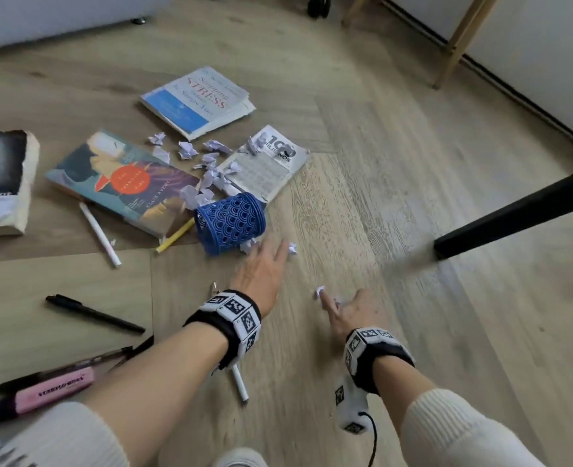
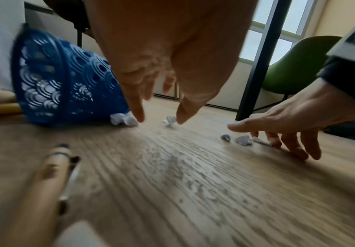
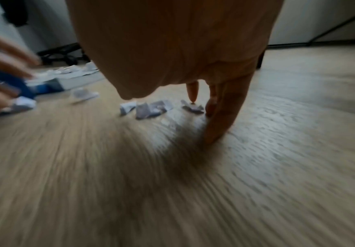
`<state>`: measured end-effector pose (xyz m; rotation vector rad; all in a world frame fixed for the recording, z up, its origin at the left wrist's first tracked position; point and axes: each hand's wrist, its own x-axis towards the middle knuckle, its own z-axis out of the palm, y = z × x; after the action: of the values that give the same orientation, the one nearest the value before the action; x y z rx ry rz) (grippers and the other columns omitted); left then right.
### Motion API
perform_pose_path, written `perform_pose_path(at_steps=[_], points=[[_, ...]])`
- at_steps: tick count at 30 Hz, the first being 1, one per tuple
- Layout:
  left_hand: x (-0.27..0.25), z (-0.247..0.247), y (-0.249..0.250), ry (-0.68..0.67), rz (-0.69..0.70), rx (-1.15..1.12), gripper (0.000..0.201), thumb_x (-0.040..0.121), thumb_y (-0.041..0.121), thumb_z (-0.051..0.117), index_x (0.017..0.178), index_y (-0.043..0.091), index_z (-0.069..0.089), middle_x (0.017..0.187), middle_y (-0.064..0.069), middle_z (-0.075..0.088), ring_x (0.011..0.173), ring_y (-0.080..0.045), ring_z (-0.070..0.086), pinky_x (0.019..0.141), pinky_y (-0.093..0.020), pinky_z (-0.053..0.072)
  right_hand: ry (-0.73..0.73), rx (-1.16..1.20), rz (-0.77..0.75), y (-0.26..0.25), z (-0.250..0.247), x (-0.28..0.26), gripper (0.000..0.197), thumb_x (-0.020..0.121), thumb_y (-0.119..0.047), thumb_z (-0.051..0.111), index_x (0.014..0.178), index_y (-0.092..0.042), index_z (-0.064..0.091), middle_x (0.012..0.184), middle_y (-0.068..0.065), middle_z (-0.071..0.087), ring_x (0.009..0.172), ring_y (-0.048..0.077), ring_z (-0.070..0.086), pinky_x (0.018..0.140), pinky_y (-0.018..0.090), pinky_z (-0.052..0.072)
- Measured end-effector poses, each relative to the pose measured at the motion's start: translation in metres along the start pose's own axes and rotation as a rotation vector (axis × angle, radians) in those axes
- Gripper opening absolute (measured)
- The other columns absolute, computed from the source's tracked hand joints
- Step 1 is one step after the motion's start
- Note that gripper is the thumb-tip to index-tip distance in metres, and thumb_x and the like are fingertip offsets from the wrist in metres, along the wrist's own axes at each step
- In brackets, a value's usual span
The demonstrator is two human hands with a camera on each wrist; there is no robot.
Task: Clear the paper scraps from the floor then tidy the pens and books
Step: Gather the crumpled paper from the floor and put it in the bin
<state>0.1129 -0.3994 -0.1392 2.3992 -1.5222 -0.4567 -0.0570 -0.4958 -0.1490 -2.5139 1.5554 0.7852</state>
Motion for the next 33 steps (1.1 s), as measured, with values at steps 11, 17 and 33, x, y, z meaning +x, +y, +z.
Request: perform_pose_path(at_steps=[11, 17, 33], points=[[0.036, 0.015, -0.002, 0.026, -0.144, -0.012, 0.054, 0.087, -0.005, 0.044, 0.136, 0.014, 0.034, 0.125, -0.017, 0.035, 0.109, -0.030, 0.043, 0.076, -0.032, 0.044, 0.085, 0.303, -0.198, -0.006, -0.001, 0.010, 0.027, 0.097, -0.001, 0.030, 0.119, -0.011, 0.043, 0.109, 0.010, 0.052, 0.084, 0.022, 0.047, 0.064, 0.021, 0.031], [0.048, 0.031, 0.018, 0.008, -0.023, -0.101, 0.059, 0.086, 0.000, 0.050, 0.135, 0.025, 0.030, 0.117, -0.014, 0.032, 0.097, -0.028, 0.047, 0.075, -0.035, 0.049, 0.047, 0.875, 0.093, 0.001, -0.004, 0.020, 0.005, 0.092, -0.027, 0.042, 0.095, -0.024, 0.039, 0.087, -0.004, 0.057, 0.081, 0.019, 0.055, 0.075, 0.037, 0.045], [0.010, -0.040, -0.010, 0.483, -0.044, -0.165, 0.018, 0.092, 0.020, 0.036, 0.090, 0.010, 0.050, 0.089, -0.007, 0.049, 0.063, -0.022, 0.052, 0.051, -0.032, 0.042, 0.241, 0.351, -0.370, -0.036, 0.007, 0.035, 0.015, 0.096, -0.022, 0.051, 0.100, -0.007, 0.049, 0.097, 0.007, 0.044, 0.078, 0.025, 0.050, 0.069, 0.035, 0.047]])
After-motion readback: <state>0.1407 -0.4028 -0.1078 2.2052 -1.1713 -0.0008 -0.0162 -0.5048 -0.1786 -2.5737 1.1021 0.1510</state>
